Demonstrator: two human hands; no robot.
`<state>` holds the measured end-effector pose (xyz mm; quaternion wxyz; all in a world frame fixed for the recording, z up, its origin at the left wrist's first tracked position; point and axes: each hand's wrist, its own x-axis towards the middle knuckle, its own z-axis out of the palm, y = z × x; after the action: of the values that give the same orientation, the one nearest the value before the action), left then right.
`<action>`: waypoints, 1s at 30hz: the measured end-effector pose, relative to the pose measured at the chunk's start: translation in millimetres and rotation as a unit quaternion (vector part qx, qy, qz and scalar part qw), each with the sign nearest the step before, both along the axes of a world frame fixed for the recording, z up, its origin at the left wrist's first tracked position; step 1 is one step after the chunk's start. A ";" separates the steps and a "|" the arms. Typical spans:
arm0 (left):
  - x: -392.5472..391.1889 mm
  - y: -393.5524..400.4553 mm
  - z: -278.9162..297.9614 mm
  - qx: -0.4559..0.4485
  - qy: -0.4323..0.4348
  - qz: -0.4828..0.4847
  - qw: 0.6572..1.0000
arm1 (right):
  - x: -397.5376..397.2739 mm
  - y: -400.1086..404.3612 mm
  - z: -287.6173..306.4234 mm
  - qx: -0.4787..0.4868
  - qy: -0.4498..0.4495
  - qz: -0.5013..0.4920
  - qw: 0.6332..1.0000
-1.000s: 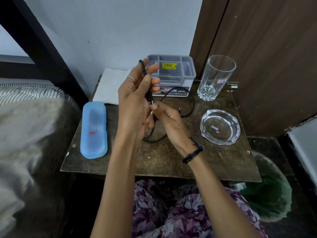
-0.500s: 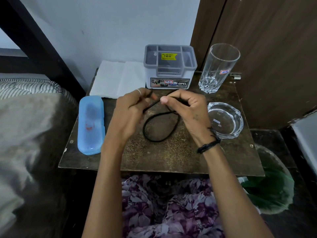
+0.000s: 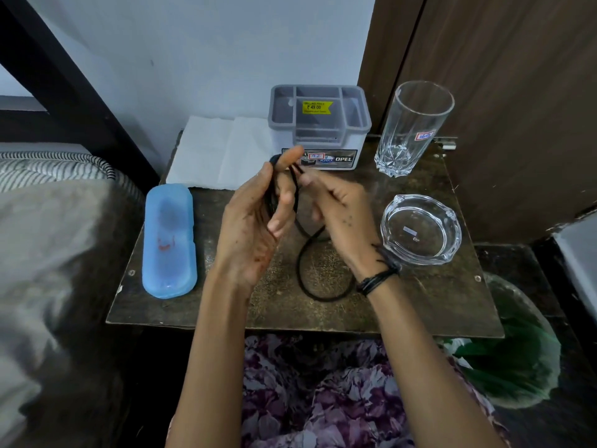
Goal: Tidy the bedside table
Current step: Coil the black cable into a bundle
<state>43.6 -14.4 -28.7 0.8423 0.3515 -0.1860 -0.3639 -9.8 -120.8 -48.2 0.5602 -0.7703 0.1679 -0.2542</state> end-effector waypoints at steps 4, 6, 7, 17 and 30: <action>3.2 -4.4 -1.2 -0.001 0.017 0.091 0.996 | -0.4 11.0 0.1 -0.104 0.082 0.064 0.989; 6.8 -5.1 -4.3 0.038 -0.013 0.143 0.989 | -1.5 11.9 0.4 -0.123 0.099 0.088 0.984; 9.1 -4.5 -6.6 0.065 -0.043 0.169 0.983 | -2.2 11.2 0.1 -0.127 0.107 0.106 0.980; 14.5 6.0 -3.8 0.334 -0.331 0.131 0.873 | -10.1 -0.4 7.1 -0.058 -0.008 0.078 0.995; 13.1 3.5 6.1 0.354 -0.266 -0.001 0.897 | -9.4 -7.8 -0.1 -0.094 -0.041 -0.016 0.995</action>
<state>56.7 -10.8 -22.6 0.5810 0.7100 -0.2622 -0.2992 -19.2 -128.6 -48.3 0.4877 -0.8054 0.1326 -0.3097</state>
